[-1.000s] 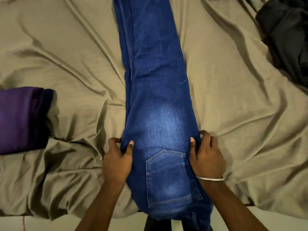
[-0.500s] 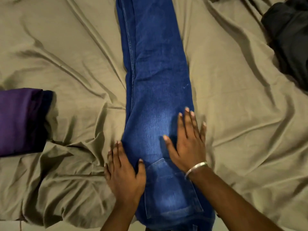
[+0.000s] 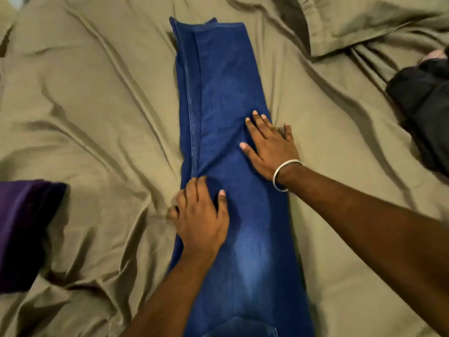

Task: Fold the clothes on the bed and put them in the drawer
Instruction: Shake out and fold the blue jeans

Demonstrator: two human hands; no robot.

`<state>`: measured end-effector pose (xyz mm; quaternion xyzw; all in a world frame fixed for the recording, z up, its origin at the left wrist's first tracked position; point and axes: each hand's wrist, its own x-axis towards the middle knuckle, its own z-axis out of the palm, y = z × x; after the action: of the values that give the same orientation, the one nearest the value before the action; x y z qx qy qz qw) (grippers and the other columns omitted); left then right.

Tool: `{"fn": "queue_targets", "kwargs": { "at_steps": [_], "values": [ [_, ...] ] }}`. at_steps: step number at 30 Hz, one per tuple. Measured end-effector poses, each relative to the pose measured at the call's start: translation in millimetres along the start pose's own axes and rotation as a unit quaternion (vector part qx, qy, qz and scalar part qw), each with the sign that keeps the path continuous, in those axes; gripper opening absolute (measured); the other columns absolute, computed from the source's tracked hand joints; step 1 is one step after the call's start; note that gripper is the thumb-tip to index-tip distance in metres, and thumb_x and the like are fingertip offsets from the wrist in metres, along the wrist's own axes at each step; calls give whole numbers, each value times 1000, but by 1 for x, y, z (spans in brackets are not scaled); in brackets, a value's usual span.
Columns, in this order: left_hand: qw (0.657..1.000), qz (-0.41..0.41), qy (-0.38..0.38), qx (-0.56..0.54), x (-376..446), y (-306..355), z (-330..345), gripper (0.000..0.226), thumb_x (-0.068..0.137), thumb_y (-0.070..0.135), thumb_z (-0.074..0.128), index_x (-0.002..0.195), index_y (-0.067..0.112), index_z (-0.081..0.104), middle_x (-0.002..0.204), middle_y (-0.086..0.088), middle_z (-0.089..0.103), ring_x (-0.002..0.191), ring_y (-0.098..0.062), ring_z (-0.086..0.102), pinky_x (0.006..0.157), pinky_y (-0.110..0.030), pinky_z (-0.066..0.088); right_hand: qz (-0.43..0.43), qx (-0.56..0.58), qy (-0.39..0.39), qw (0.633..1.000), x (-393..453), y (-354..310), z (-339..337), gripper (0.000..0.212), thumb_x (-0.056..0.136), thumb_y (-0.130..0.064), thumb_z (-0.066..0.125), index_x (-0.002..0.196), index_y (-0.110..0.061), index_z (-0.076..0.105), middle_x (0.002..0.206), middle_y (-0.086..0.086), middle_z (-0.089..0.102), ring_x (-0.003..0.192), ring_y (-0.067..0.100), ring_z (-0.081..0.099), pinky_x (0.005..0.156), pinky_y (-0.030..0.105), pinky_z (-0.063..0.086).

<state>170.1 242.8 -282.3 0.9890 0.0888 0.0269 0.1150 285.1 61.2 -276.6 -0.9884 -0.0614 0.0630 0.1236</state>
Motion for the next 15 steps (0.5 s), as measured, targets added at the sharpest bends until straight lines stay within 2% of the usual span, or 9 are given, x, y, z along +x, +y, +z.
{"fn": "queue_targets", "kwargs": {
  "at_steps": [3, 5, 8, 11, 15],
  "values": [
    [1000, -3, 12, 10, 43, 17, -1, 49, 93, 51, 40, 124, 17, 54, 124, -6, 55, 110, -33, 53, 84, -47, 43, 3, 17, 40, 999, 52, 40, -20, 51, 104, -41, 31, 153, -28, 28, 164, -5, 18, 150, 18, 18, 117, 56, 14],
    [1000, 21, 18, 14, 75, 29, 1, 47, 98, 50, 39, 126, 15, 54, 123, -7, 54, 111, -34, 53, 84, -48, 44, 71, 25, 64, 995, 78, 70, -21, 47, 103, -37, 33, 150, -34, 35, 162, -3, 24, 149, 20, 23, 117, 56, 16],
    [999, 22, 14, -20, 121, 51, 3, 50, 100, 49, 42, 129, 10, 51, 125, -12, 54, 112, -35, 52, 87, -50, 43, 186, 22, 101, 977, 83, 92, -3, 50, 98, -44, 31, 148, -42, 31, 162, -2, 22, 150, 19, 15, 117, 58, 8],
    [994, -44, 7, -98, 175, 75, 8, 52, 99, 48, 49, 129, 6, 47, 128, -17, 50, 115, -37, 50, 90, -48, 42, 191, 0, 130, 973, 84, 93, 14, 55, 96, -45, 30, 150, -40, 27, 163, -2, 21, 150, 18, 14, 116, 57, 8],
    [985, -99, -23, -140, 248, 93, 7, 55, 97, 50, 52, 124, 2, 50, 128, -19, 51, 117, -40, 51, 92, -49, 43, 193, 0, 137, 972, 87, 98, 29, 60, 93, -44, 29, 152, -40, 23, 164, -3, 14, 151, 19, 10, 116, 56, 4]
  ]
}}
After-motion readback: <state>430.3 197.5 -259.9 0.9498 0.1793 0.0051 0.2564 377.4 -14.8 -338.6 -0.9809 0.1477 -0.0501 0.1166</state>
